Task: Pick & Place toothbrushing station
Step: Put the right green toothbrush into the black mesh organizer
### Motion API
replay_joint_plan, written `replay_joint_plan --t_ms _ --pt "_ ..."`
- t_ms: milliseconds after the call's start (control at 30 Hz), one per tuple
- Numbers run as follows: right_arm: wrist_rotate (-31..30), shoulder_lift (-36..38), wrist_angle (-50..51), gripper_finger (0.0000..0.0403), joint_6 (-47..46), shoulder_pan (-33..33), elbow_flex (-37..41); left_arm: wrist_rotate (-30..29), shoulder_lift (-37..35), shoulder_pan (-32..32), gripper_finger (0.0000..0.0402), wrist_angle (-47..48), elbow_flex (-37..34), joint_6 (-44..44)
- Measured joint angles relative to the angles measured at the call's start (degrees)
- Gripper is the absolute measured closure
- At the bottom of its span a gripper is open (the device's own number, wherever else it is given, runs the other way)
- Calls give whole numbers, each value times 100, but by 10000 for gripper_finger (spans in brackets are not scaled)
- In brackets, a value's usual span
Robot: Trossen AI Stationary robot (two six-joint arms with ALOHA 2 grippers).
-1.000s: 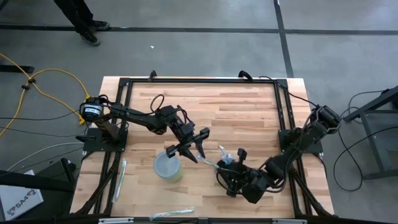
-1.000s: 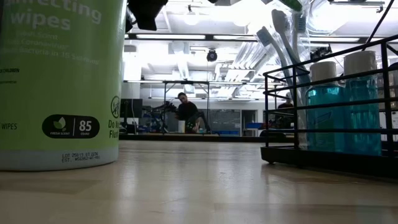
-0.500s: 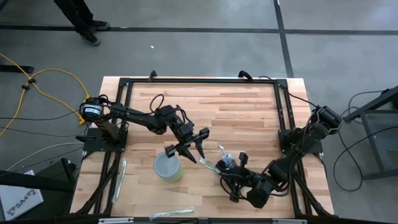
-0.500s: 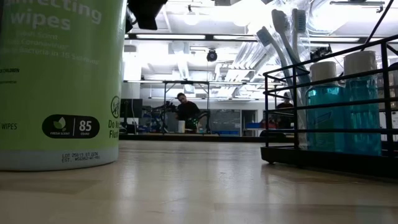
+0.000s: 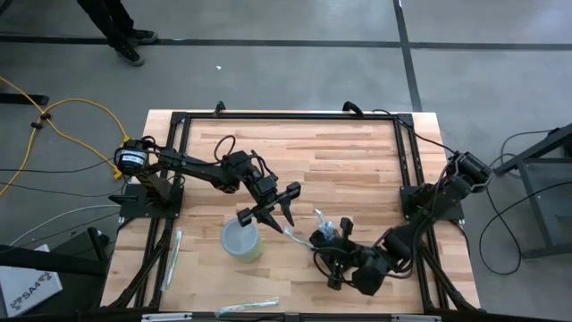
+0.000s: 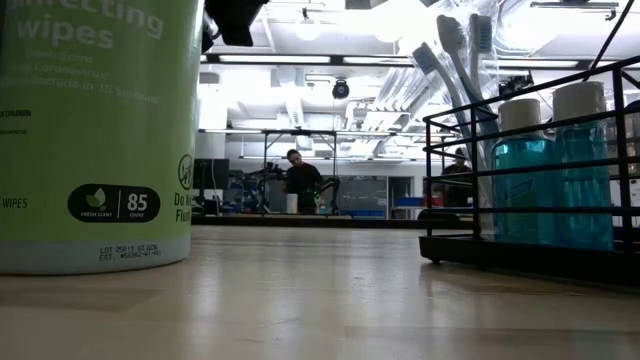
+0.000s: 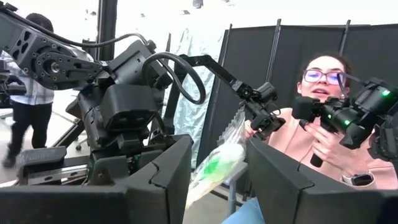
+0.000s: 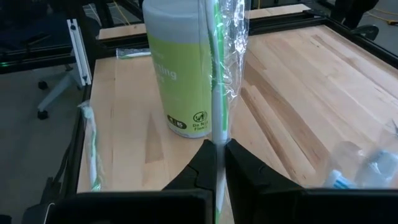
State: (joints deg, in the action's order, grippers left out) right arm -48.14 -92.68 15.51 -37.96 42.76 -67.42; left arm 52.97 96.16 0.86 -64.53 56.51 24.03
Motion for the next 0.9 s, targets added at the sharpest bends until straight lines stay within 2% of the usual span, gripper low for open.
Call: replay_joint_plan --t_ms 267,733,900 --pt "72 0 -33 395 29 -54 0 54 2 2 284 0 0 -2" --pt "87 0 -33 396 26 -54 0 95 2 2 377 -9 0 -20" --pt "124 0 -33 396 24 -54 0 92 2 2 394 -9 0 -20"
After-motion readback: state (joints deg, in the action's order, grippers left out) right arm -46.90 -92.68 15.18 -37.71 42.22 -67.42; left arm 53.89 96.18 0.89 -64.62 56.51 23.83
